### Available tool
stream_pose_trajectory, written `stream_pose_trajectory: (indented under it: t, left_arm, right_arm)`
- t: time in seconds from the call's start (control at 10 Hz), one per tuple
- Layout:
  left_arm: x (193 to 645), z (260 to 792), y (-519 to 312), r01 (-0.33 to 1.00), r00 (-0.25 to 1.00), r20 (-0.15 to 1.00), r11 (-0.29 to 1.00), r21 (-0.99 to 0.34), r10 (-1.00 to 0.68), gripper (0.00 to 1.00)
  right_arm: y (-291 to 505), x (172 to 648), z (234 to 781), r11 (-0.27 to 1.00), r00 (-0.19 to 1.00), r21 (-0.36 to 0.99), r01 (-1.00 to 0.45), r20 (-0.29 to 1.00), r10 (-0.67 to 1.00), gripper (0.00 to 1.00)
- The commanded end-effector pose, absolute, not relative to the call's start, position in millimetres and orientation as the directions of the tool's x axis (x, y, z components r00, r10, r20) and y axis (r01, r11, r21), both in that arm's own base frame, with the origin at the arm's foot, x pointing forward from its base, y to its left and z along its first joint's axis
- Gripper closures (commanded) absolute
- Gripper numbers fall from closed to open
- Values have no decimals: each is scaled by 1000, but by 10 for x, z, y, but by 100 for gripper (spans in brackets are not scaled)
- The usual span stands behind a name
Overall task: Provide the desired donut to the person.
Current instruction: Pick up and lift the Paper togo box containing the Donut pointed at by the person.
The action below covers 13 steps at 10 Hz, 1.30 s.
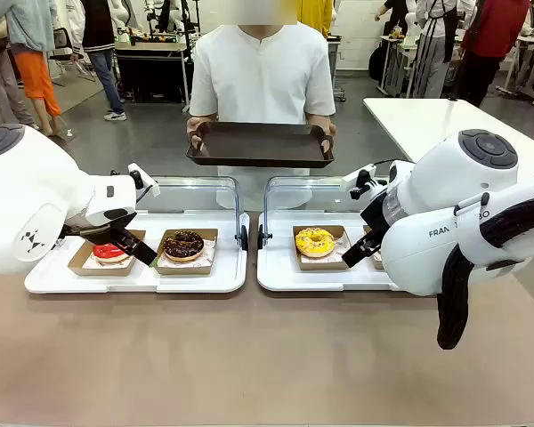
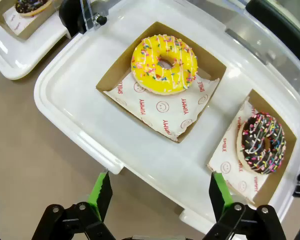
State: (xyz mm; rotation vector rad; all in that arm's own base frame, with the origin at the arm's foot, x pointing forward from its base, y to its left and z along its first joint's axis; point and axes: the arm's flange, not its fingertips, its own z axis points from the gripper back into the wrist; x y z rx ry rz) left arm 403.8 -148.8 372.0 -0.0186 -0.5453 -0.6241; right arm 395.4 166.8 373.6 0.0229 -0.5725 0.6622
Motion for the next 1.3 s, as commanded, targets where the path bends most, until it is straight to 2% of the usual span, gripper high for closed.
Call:
stream_pose_trajectory:
  t: [0.0, 1.0, 1.1, 1.2]
  left_arm:
    - [4037, 3719, -1488, 560, 676, 490, 816, 144, -550, 0]
    - [4038, 3720, -1488, 560, 676, 490, 816, 144, -550, 0]
    - [3832, 4136, -1424, 610, 636, 466, 770, 184, -615, 0]
    - [3672, 4476, -1395, 616, 658, 422, 768, 176, -624, 0]
  right_arm:
    - [1668, 3954, 3736, 794, 641, -158, -587, 509, 575, 0]
    - [1666, 3955, 3736, 795, 641, -157, -586, 509, 574, 0]
    - [1724, 3762, 4084, 770, 601, -221, -598, 512, 614, 0]
    - [1739, 3618, 4400, 762, 615, -229, -605, 473, 630, 0]
